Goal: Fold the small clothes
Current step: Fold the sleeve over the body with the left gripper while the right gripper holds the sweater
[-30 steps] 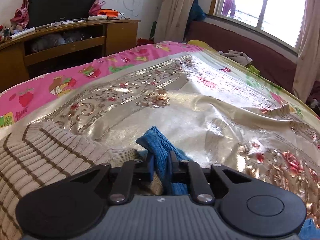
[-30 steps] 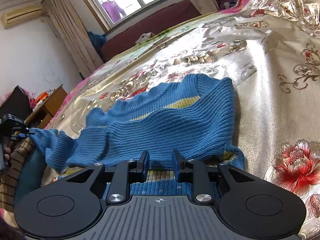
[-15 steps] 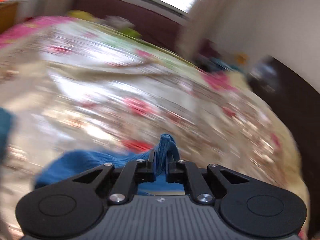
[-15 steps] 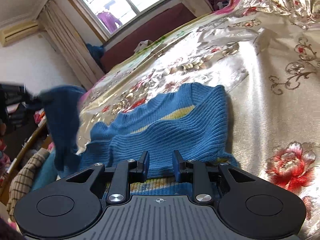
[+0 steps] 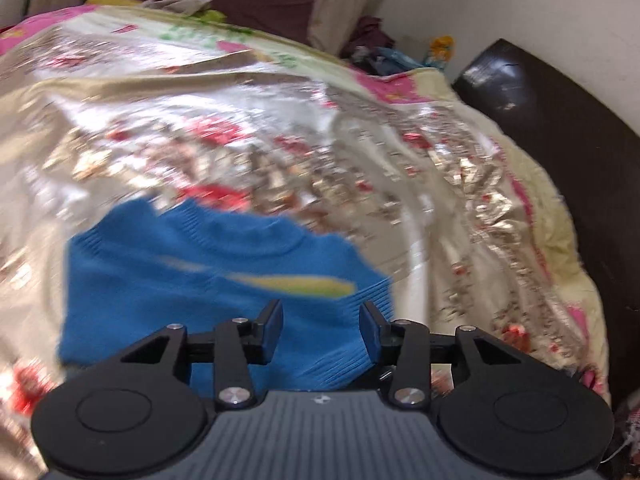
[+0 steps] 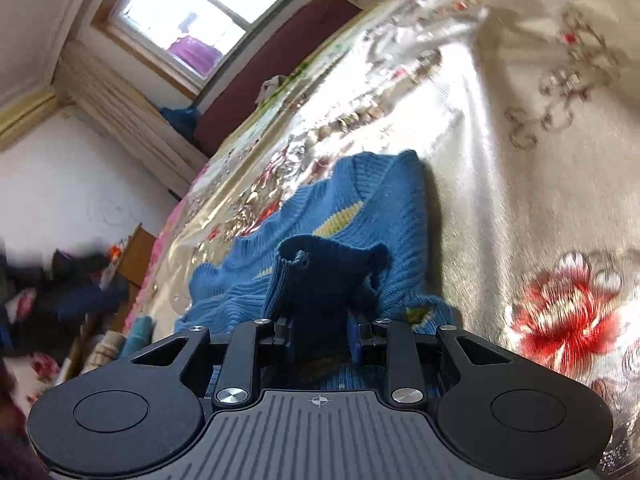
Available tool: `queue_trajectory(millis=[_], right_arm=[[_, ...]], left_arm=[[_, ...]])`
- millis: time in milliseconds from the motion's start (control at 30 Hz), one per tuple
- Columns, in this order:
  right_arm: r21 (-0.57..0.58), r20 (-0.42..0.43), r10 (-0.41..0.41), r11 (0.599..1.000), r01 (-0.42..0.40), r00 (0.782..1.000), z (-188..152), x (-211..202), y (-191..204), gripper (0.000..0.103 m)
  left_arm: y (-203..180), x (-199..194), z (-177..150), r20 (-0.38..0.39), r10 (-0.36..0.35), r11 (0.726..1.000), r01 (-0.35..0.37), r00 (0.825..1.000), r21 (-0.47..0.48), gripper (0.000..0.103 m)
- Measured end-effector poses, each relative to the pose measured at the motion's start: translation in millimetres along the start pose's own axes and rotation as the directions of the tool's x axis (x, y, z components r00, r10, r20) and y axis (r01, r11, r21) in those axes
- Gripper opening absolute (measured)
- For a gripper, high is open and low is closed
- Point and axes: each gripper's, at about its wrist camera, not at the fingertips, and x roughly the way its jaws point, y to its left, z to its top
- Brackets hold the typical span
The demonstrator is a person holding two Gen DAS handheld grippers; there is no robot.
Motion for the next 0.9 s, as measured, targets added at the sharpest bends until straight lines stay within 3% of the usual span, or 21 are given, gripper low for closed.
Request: queue_trajectory(millis=[133,233,333,500,567,767,833,900], right_arm=[[0.052,-0.01,-0.005,0.999,0.006,1.0,-0.4,-5.4,-6.0,0.027],[0.098,0.001,-0.006,0.995,0.006,1.0,1.1,-14.5,-10.4,0.034],[0.162,0.015,-0.003,0.987,0.0,1.0,-0.2,-29.9,-17.4,0.036],[0.289,0.031,0.067,0.954,-0.073,0.997,-7.1,-45.3,-28.8,0.055],[0.312,0.028,0.074,0.947,-0.079,0.997,-7.5,-41.8,-29.2,0.056],[0.271,-0.022,-0.054,0.961,0.058,0.998,-5.3,-23.9,-20.0,0.056],[0.255,-0.036,-0.074,0.963,0.081,0.997,-4.6,-18.2,-15.4,0.049],[0.229,-0.055,-0.087,0.969,0.097,0.995,-2.9,-12.4,-7.6,0.019]], left_arm=[[28.9,-6.8,-26.2,-0.001,0.07,0.997,-0.07,0.998,-0.023,0.046],[52.7,-13.0,-47.6,-0.019,0.083,0.994,-0.084,0.996,-0.065,0.046],[70.8,-14.8,-64.0,-0.032,0.082,0.991,-0.085,0.996,-0.106,0.046],[93.0,-15.2,-82.1,-0.038,0.043,0.983,-0.049,0.998,-0.179,0.046],[97.1,-15.0,-85.8,-0.038,0.03,0.98,-0.037,0.999,-0.196,0.046],[101.5,-21.2,-89.6,-0.018,0.036,0.984,-0.039,0.999,-0.174,0.046],[102.4,-20.1,-87.6,-0.016,0.046,0.986,-0.048,0.999,-0.16,0.046],[103.2,-19.3,-84.8,-0.011,0.05,0.986,-0.051,0.999,-0.156,0.046]])
